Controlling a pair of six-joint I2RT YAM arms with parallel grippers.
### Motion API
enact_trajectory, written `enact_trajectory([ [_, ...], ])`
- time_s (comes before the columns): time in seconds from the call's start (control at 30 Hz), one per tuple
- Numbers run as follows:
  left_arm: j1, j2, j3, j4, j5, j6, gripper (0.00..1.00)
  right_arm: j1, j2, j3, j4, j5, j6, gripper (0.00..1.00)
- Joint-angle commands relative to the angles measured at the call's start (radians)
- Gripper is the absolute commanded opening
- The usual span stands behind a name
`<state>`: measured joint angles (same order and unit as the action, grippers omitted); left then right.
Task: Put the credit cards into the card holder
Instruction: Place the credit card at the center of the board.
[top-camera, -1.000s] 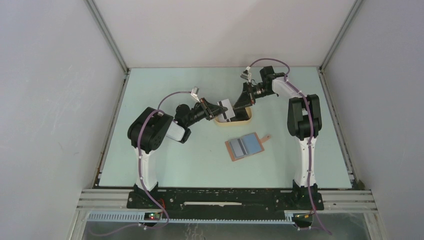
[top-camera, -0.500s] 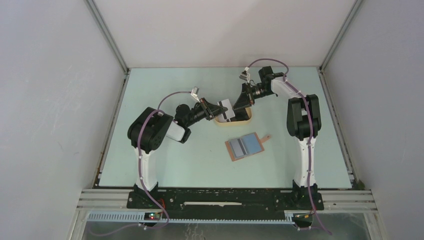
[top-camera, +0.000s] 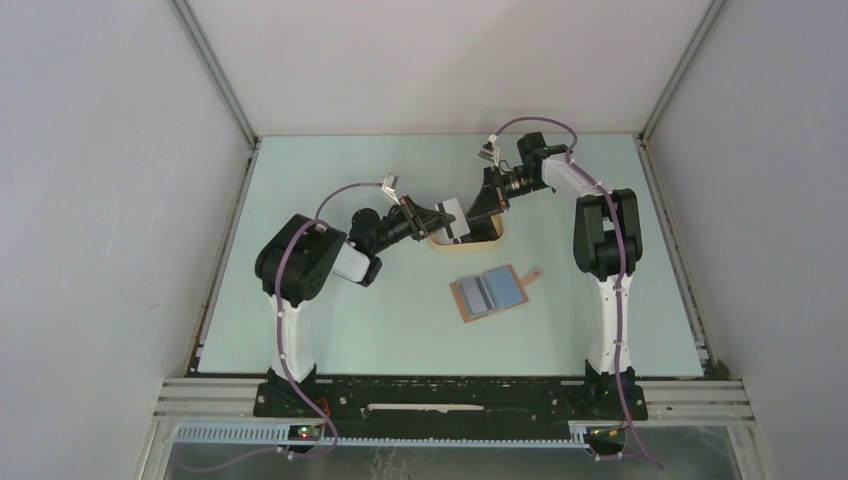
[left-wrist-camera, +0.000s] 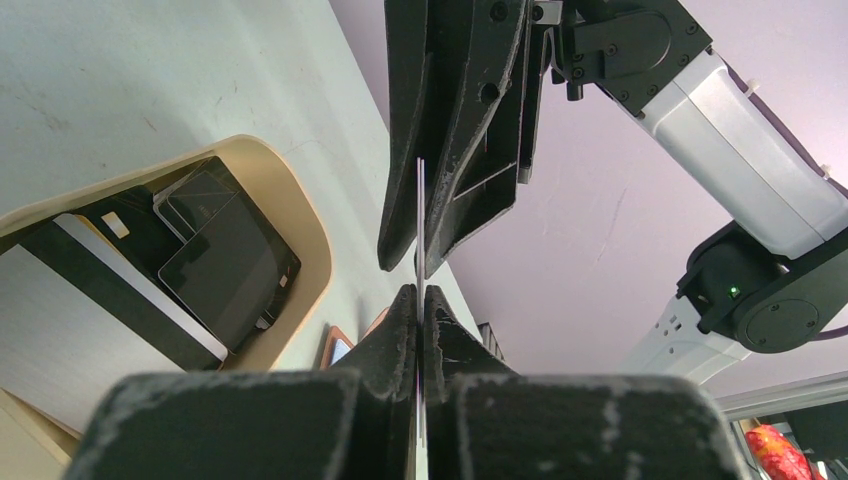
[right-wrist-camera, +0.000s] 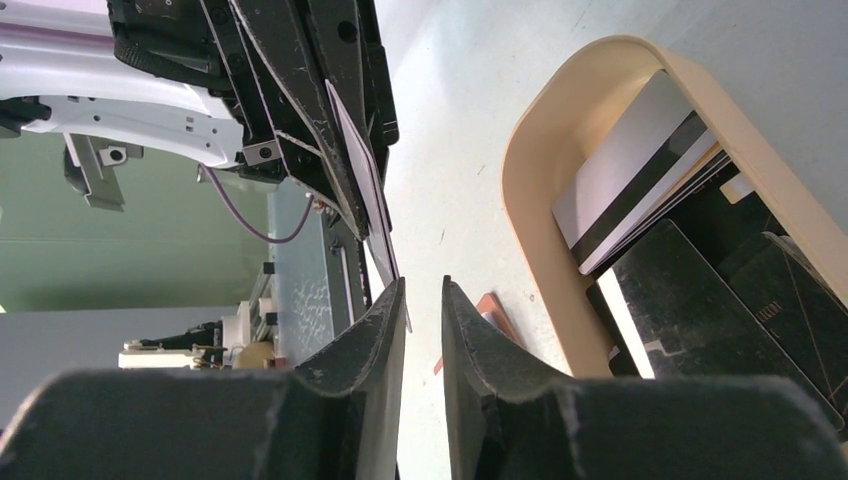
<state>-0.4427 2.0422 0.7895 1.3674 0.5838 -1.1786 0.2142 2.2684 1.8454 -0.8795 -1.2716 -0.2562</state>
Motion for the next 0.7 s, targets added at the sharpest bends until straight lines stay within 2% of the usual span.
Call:
enact_trajectory([
  [0.0,0.001,-0.014,0.023,0.063,0.026,-0.003,0.0,0.005,-0.01,0.045,-0.001,0.015,-0.005,0.27],
  [0.47,0.004,-0.005,0.021,0.066,0.016,-0.01,0.0,0.018,-0.016,0.055,-0.015,0.002,-0.015,0.27],
  [0.67,0.01,-0.007,0.013,0.072,0.007,-0.013,0.0,-0.02,-0.05,0.046,-0.021,0.025,-0.041,0.34],
])
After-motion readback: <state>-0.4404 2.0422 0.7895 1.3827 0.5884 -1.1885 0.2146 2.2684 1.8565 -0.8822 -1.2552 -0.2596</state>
